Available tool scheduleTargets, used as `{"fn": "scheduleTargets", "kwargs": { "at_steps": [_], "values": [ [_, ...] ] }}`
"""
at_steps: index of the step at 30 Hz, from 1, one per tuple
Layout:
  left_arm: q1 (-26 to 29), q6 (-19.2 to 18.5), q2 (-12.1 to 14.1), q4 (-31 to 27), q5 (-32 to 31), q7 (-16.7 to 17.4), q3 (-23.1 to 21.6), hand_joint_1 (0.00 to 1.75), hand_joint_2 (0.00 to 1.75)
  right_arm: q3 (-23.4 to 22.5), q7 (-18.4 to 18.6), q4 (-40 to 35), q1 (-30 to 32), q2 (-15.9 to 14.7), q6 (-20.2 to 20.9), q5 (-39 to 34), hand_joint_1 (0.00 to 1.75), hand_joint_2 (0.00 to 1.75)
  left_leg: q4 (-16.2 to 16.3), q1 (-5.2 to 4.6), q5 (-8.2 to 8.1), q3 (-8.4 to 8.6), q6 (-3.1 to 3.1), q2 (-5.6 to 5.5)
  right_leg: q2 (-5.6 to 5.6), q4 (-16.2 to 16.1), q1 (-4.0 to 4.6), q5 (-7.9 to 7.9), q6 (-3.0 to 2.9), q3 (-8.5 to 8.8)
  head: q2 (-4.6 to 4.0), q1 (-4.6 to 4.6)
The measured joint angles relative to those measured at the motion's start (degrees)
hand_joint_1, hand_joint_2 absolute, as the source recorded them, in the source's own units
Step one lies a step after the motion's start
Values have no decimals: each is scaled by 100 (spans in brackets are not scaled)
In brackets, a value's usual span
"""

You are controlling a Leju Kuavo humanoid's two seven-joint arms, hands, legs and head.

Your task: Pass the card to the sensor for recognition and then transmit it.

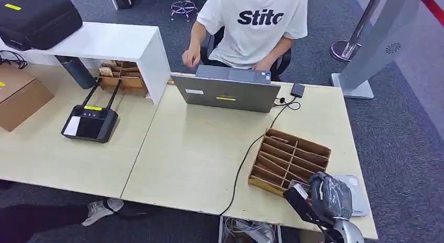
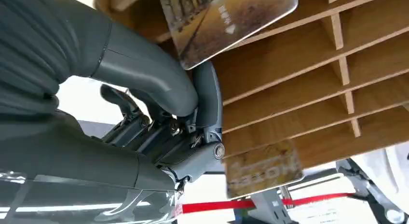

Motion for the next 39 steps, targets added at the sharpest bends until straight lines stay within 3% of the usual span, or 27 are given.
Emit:
{"fn": "scheduleTargets", "kwargs": {
  "at_steps": [13, 27, 35, 36, 37, 38, 39],
  "values": [
    [0, 0, -2, 0, 0, 0, 2, 0, 175, 0, -15, 0, 1, 15, -48, -7, 175, 175, 0, 0, 0, -1, 0, -1, 0, 0, 0, -1, 0, -1, 0, 0],
    [-2, -35, -11, 4, 0, -109, 0, 0, 175, -177, -614, -808, 19, 31, -267, -369, 175, 175, 0, 0, 0, -5, 0, 0, 0, 1, 0, 0, 0, -3, 0, 2],
    [-96, -267, -59, 197, 2, -111, -53, 0, 175, -188, -835, -940, -514, 31, -278, -461, 175, 175, 0, -1, 1, -3, 0, 0, 1, 1, -1, 3, 0, -2, 0, 0],
    [-109, -304, -63, 234, 2, -111, -61, 0, 175, -186, -848, -933, -612, 31, -273, -466, 159, 175, 0, -1, 2, -2, 0, 0, 1, 1, -1, 4, -1, -2, 0, 0],
    [-120, -350, -72, 276, 2, -111, -66, 0, 175, -179, -855, -929, -700, 31, -267, -470, 37, 175, 0, -1, 2, -1, -1, 0, 1, 1, -1, 3, -1, -2, 0, 0],
    [-127, -380, -79, 314, 2, -111, -68, 0, 175, -170, -865, -929, -764, 31, -258, -476, 0, 175, 0, -1, 4, 1, -4, -3, 0, 1, -1, 3, -1, -2, 0, 0],
    [-132, -393, -90, 343, 2, -107, -68, 0, 175, -157, -872, -931, -817, 31, -247, -496, 0, 175, 0, -1, 4, 1, -4, -4, -1, 1, -1, 3, -1, -2, 0, 0]
  ]
}}
